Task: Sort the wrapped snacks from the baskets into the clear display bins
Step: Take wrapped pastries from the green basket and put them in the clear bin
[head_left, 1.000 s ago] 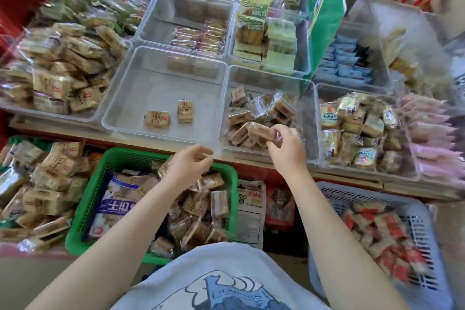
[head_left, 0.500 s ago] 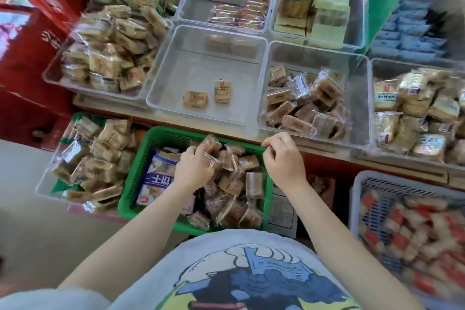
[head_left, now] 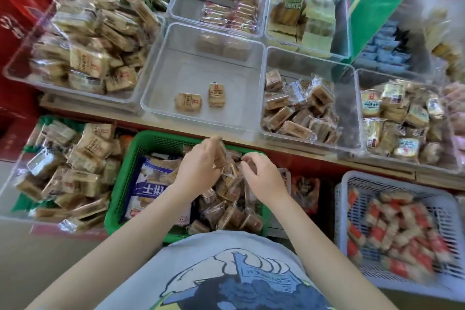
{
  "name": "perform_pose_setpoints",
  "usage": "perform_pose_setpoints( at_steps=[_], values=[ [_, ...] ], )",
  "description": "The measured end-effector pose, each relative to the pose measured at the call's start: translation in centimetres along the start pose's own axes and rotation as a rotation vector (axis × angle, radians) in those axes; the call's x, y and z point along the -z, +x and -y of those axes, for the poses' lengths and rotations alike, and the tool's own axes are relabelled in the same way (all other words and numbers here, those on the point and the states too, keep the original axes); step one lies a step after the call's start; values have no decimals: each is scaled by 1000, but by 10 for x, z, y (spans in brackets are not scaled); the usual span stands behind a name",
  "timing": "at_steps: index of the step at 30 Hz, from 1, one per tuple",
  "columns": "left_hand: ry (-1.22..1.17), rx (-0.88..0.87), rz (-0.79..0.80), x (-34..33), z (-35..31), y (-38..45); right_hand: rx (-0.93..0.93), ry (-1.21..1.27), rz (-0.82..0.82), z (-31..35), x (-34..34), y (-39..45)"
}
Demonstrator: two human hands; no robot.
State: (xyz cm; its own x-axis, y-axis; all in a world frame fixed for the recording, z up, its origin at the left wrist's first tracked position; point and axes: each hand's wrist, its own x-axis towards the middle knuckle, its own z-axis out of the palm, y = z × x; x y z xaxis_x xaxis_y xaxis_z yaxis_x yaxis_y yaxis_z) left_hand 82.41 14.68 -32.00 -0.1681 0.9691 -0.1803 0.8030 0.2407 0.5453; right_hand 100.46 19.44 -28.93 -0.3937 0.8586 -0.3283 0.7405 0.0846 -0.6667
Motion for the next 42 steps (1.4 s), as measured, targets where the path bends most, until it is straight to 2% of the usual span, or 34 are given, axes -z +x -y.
perform_pose_setpoints(
  at_steps=[3,6,8,14,18,20,21,24,26,31,38,42],
  values=[
    [135,-238,-130,13,-15,4,-56,247,60,20,10,7],
    [144,-394,-227,10,-27,10,-55,262,1,22,13,13],
    [163,-412,-219,9,-29,12,-47,230,-68,21,23,16],
    [221,-111,-53,7,5,14,82,-39,-541,12,67,43],
    [310,63,112,2,31,11,8,-156,-672,9,95,71],
    [292,143,184,-2,37,9,-8,-187,-602,12,103,81],
    [275,167,209,-4,37,10,5,-210,-509,14,104,85],
    [250,219,250,-10,36,11,-8,-375,-92,15,90,86],
    [253,259,290,-14,36,12,-85,-426,23,7,76,84],
    [274,311,385,-26,44,12,-193,-336,2,-3,63,79],
    [273,318,353,-30,49,13,-216,-546,-42,-5,63,104],
    [267,325,324,-30,53,15,-287,-484,-116,0,58,112]
  ],
)
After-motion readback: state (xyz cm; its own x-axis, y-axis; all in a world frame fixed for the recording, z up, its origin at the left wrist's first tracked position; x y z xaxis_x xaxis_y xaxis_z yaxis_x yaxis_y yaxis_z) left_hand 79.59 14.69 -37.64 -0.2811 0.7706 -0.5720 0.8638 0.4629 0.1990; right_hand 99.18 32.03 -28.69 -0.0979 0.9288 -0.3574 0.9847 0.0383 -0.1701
